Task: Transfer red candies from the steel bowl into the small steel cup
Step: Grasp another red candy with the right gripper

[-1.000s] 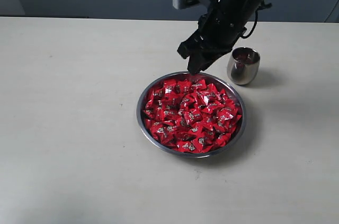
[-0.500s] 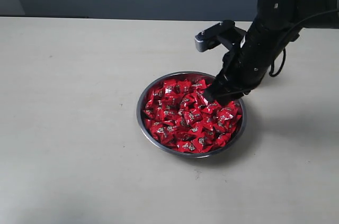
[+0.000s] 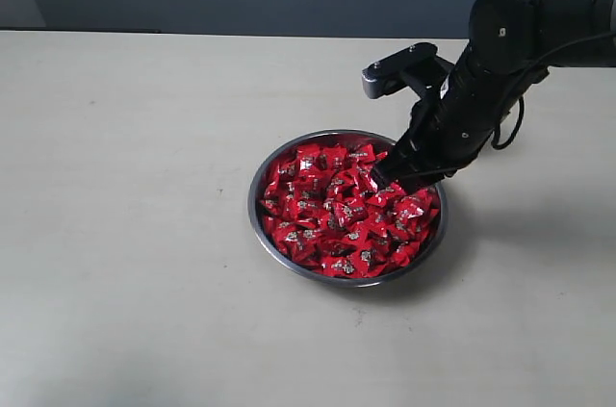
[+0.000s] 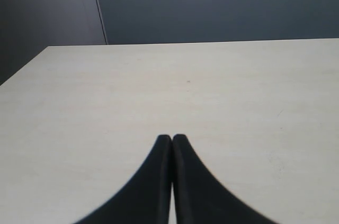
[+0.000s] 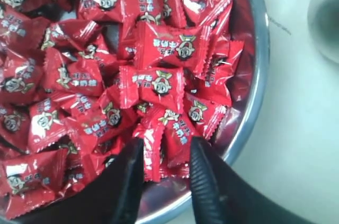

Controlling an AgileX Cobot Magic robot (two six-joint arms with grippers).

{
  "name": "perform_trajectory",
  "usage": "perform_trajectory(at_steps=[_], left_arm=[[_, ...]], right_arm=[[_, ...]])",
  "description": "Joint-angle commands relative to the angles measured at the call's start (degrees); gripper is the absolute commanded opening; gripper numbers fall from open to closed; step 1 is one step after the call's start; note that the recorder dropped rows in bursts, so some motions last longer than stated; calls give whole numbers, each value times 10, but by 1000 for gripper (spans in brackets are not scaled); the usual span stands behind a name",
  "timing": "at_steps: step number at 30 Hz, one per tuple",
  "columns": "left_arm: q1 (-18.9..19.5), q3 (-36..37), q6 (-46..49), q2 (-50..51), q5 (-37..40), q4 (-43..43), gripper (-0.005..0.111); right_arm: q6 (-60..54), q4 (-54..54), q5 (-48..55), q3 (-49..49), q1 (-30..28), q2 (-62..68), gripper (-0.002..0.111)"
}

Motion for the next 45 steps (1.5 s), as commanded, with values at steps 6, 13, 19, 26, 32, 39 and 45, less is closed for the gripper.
perform_trajectory(at_steps=[6, 13, 19, 26, 32, 39, 45], left_arm=[[-5, 2, -1, -3, -1, 3, 0], [-5, 2, -1, -3, -1, 3, 0], [-5, 2, -1, -3, -1, 3, 0], [-5, 2, -1, -3, -1, 3, 0], [-5, 2, -1, -3, -1, 3, 0], [-5, 2, -1, -3, -1, 3, 0], [-5, 2, -1, -3, -1, 3, 0]], right_arm=[[15, 6, 1, 2, -3, 25, 30], [16, -1, 7, 2, -3, 25, 30], [16, 0, 7, 2, -3, 25, 30], [16, 2, 2, 2, -3, 26, 30], [16, 10, -1, 2, -3, 26, 30], [16, 17, 2, 2, -3, 26, 30], [16, 17, 4, 2, -3, 26, 30]])
